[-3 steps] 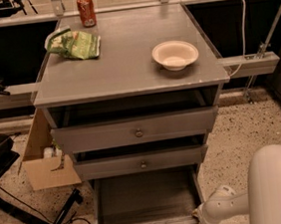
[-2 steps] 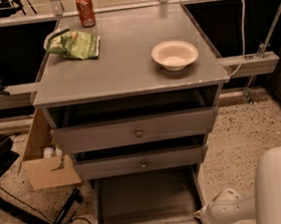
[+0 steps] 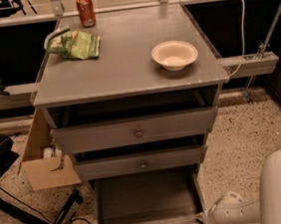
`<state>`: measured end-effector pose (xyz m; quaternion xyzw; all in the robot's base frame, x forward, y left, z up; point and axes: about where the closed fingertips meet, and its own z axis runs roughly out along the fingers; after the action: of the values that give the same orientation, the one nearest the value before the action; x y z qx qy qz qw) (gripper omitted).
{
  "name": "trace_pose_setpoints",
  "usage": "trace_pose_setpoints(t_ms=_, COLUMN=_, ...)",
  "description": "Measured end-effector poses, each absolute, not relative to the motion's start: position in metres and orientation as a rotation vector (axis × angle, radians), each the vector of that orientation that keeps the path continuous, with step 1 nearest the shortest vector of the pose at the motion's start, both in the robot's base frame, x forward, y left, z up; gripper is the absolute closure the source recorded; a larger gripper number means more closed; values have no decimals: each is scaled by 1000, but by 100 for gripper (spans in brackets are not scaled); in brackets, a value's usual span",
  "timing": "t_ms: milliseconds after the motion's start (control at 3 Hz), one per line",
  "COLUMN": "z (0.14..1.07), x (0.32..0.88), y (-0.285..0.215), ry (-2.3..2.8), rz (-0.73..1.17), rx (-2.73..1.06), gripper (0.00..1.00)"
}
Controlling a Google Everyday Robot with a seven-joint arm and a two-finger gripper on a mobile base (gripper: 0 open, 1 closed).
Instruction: Open bottom drawer
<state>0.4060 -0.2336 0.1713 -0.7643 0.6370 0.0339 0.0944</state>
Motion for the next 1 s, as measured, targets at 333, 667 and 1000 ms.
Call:
trace_pose_setpoints(t_ms=333, z=179, x=403, y=-242, ry=1860, rz=76, rx=-2279, gripper=100)
trace_pose_setpoints(t_ms=667, z=179, x=403, y=-241, ry=1860, rz=77, rx=-2279, gripper=100)
trace_pose_setpoints(t_ms=1000, z=179, x=403, y=-241, ry=1860, rz=77, rx=-2279, gripper=81)
